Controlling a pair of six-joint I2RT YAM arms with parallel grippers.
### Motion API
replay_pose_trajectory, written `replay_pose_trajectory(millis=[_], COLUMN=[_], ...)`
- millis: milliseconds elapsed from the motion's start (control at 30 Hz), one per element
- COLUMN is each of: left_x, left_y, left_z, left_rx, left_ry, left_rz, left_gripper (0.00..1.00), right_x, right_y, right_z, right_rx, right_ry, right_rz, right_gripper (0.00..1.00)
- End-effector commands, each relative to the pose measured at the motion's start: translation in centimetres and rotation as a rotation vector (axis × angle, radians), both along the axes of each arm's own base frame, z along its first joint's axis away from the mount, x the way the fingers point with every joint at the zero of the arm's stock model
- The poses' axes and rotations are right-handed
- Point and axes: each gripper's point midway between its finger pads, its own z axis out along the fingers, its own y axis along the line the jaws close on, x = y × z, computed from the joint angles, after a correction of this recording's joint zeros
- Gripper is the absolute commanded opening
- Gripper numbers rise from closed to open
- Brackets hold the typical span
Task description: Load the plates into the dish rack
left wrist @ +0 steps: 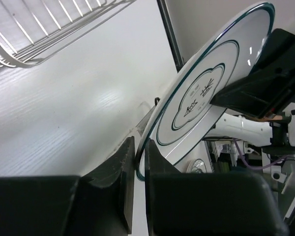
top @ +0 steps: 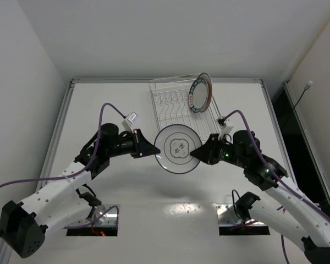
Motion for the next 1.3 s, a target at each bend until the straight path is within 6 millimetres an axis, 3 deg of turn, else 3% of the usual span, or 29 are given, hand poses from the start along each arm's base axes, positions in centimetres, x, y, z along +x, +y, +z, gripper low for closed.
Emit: replay_pose_trajectory(millis=[0,67,100,167,200,233,333,367,400,500,533,633,667,767,800,900,933,1000,1067,1133,1167,1267], left_x=[-1.0,-0.8,-0.3,0.1,0.1,0.3,0.5,0.6,0.5,0.5,0.6,0.3,0.3,0.2,0.1,0.3,0.3,0.3,0.3,0.3,0.3,0.8], left_y=[-1.0,-0.7,-0.5,-0.3,-0.1,0.0,0.3,0.4,0.5,0.7,0.8,1.0,1.0,1.1,1.1,1.2,1.2,1.2,1.2,1.2,1.2,1.2], left_z=[2.9,2.2,1.1,0.6,-0.5,-0.5,-2.0,-2.0,-2.2,-2.2,-2.4,-3.1,-3.1,-3.2,-3.6,-3.7,-3.7,-3.7,-3.7,-3.9,-3.9,-4.4], left_rx=[-0.077,-0.035,0.001,0.034,0.071,0.083,0.129,0.132,0.138,0.146,0.155,0.171,0.171,0.176,0.181,0.185,0.185,0.185,0.185,0.190,0.190,0.196], left_ry=[-0.056,-0.034,-0.014,0.004,0.033,0.026,0.063,0.061,0.070,0.060,0.067,0.076,0.076,0.083,0.091,0.089,0.089,0.089,0.089,0.096,0.097,0.108], left_rz=[-0.077,-0.062,-0.034,-0.012,-0.005,0.001,0.020,0.028,0.028,0.035,0.043,0.038,0.038,0.038,0.037,0.046,0.046,0.046,0.046,0.045,0.045,0.054], left_gripper=[0.01,0.21,0.43,0.57,0.64,0.65,0.65,0.65,0.65,0.65,0.65,0.65,0.65,0.65,0.65,0.65,0.65,0.65,0.65,0.65,0.65,0.65], right_x=[1.8,3.0,3.8,6.5,7.6,9.1,13.0,14.0,15.6,18.3,19.8,22.6,24.2,27.1,28.7,31.2,32.3,33.8,34.9,36.0,36.3,37.2], right_y=[0.2,-0.3,-0.8,-2.8,-3.6,-5.9,-8.9,-9.1,-9.1,-9.7,-9.3,-9.2,-8.7,-8.2,-7.8,-8.1,-7.9,-8.4,-8.2,-8.3,-7.9,-7.2], right_z=[3.4,4.4,6.6,6.4,8.9,8.7,10.1,11.7,10.8,12.4,11.1,11.6,10.1,8.6,6.6,5.2,3.8,2.5,-0.2,-1.0,-2.8,-4.5], right_rx=[0.052,0.013,-0.004,-0.131,-0.149,-0.261,-0.462,-0.475,-0.548,-0.643,-0.717,-0.765,-0.793,-0.807,-0.823,-0.843,-0.858,-0.855,-0.859,-0.841,-0.855,-0.807], right_ry=[-0.118,-0.155,-0.214,-0.212,-0.255,-0.262,-0.284,-0.317,-0.313,-0.373,-0.368,-0.394,-0.383,-0.368,-0.343,-0.318,-0.300,-0.280,-0.241,-0.229,-0.206,-0.172], right_rz=[-0.034,-0.078,-0.105,-0.252,-0.312,-0.433,-0.636,-0.673,-0.705,-0.793,-0.789,-0.841,-0.840,-0.834,-0.806,-0.820,-0.807,-0.798,-0.759,-0.738,-0.710,-0.647], right_gripper=[0.00,0.00,0.00,0.00,0.00,0.00,0.00,0.00,0.00,0.00,0.00,0.00,0.00,0.00,0.00,0.00,0.00,0.00,0.00,0.00,0.00,0.00])
